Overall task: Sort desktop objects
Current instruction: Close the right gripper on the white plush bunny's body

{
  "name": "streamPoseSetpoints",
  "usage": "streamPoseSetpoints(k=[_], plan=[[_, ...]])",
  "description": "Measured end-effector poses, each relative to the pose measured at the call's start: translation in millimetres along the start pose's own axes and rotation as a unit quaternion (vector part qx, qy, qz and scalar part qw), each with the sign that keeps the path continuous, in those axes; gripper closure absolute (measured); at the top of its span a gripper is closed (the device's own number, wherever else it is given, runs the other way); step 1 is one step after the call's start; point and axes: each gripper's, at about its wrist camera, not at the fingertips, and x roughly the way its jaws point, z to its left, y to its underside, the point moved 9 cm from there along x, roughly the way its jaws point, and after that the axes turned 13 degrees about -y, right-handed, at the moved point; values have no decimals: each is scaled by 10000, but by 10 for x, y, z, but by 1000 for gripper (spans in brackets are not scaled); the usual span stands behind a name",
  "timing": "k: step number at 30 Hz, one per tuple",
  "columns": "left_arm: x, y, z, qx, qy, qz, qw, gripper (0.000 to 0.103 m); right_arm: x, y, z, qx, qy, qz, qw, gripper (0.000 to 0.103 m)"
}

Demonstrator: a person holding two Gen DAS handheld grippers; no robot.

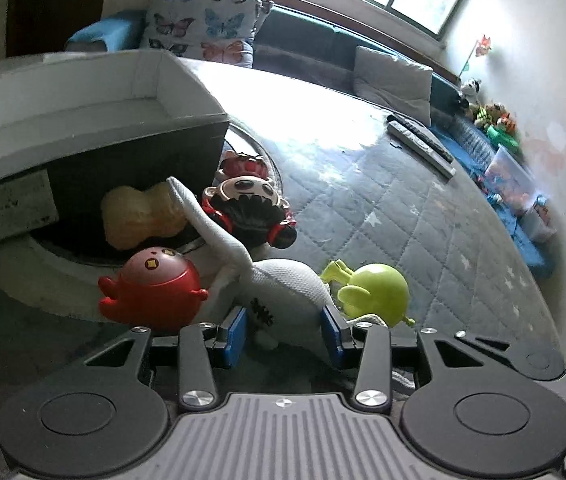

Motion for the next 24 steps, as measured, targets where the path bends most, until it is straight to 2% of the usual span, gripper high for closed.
streamPoseSetpoints(k=[2, 6, 18, 24], plan=[[19, -8, 41, -151, 74, 59, 9998, 59, -6, 5, -9, 70, -76, -8, 9999, 71], [63, -31, 72, -509, 261, 267, 9980, 59, 6, 27, 22, 69, -197, 21, 9998, 72], [90, -25, -2, -412, 97, 161, 9990, 58, 70, 37, 51, -11, -181, 38, 9998, 74], [93, -2, -15, -526, 35, 189, 9984, 58, 103, 44, 89, -100, -109, 50, 9999, 73]])
